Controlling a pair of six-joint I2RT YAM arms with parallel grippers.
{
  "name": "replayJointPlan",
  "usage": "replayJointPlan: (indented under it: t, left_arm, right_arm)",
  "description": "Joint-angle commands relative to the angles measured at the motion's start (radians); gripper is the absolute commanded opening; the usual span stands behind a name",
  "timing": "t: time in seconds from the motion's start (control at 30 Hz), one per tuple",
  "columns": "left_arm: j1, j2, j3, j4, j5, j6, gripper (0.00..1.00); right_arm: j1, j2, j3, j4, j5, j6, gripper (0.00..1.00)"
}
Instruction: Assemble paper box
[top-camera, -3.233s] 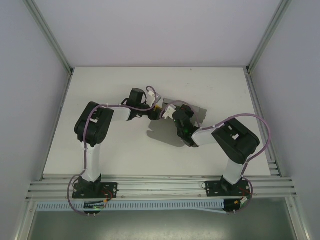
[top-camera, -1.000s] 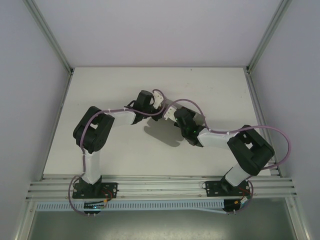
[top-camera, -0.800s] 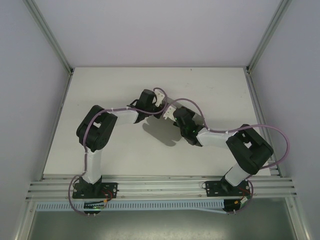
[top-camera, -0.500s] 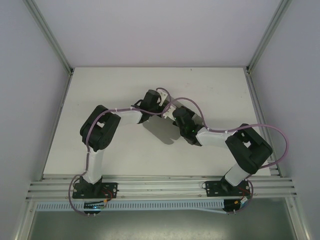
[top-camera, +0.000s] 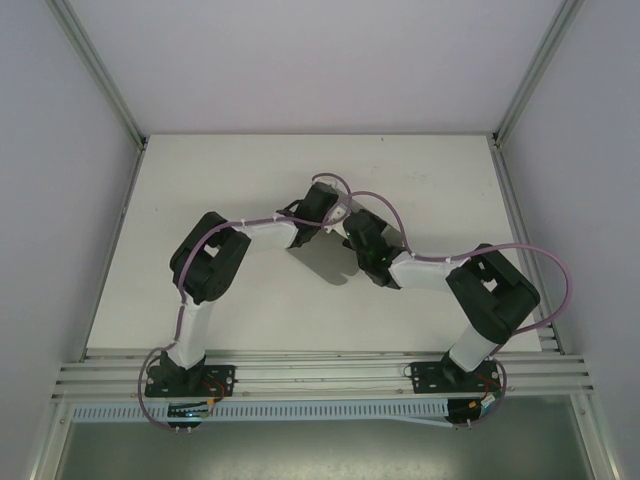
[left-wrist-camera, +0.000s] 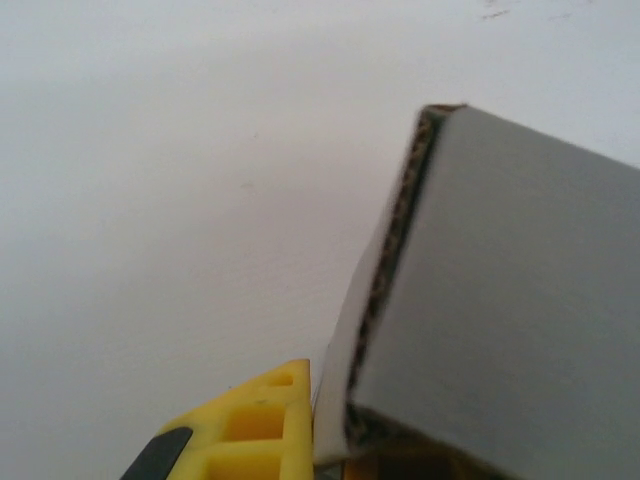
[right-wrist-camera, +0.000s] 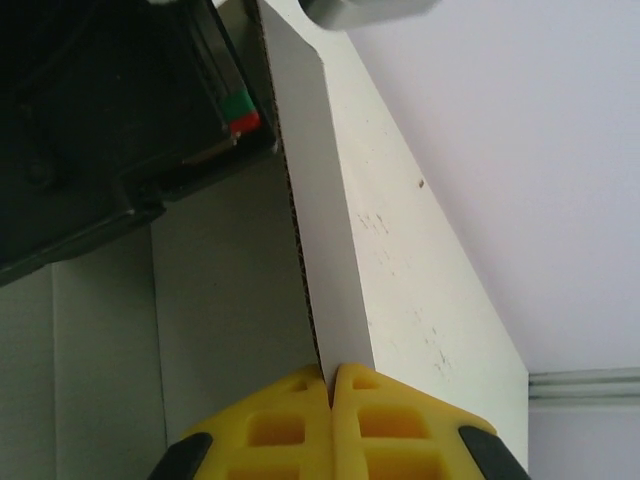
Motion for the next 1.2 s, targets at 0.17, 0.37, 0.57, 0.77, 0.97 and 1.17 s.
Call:
replayJointPlan:
  t: [0.17, 0.37, 0.57, 0.77, 0.97, 1.17]
  left_arm:
    - [0.039, 0.083, 0.08, -0.297, -0.341, -0.268, 0.0]
    - [0.039, 0.073, 0.054, -0.216, -0.189, -0.159, 0.0]
    - [0.04, -0.036, -0.114, -0.007, -0.027, -0.069, 0.24]
    - [0.04, -0.104, -0.185, 0.079, 0.03, -0.011, 0.42]
    - [0.043, -0.152, -0.229, 0.137, 0.067, 0.032, 0.56]
    - [0.045, -0.179, -0.229, 0.185, 0.137, 0.07, 0.61]
  right_arm:
    - [0.051, 0.026, -0.038, -0.185, -0.15, 0.022, 0.0]
    - [0.051, 0.023, -0.038, -0.19, -0.151, 0.028, 0.0]
    - [0.05, 0.023, -0.037, -0.185, -0.145, 0.025, 0.0]
    - [0.047, 0.022, -0.033, -0.187, -0.142, 0.022, 0.0]
    - [0.045, 0.023, -0.033, -0.193, -0.143, 0.022, 0.0]
    - [0.045, 0.027, -0.03, -0.193, -0.138, 0.017, 0.0]
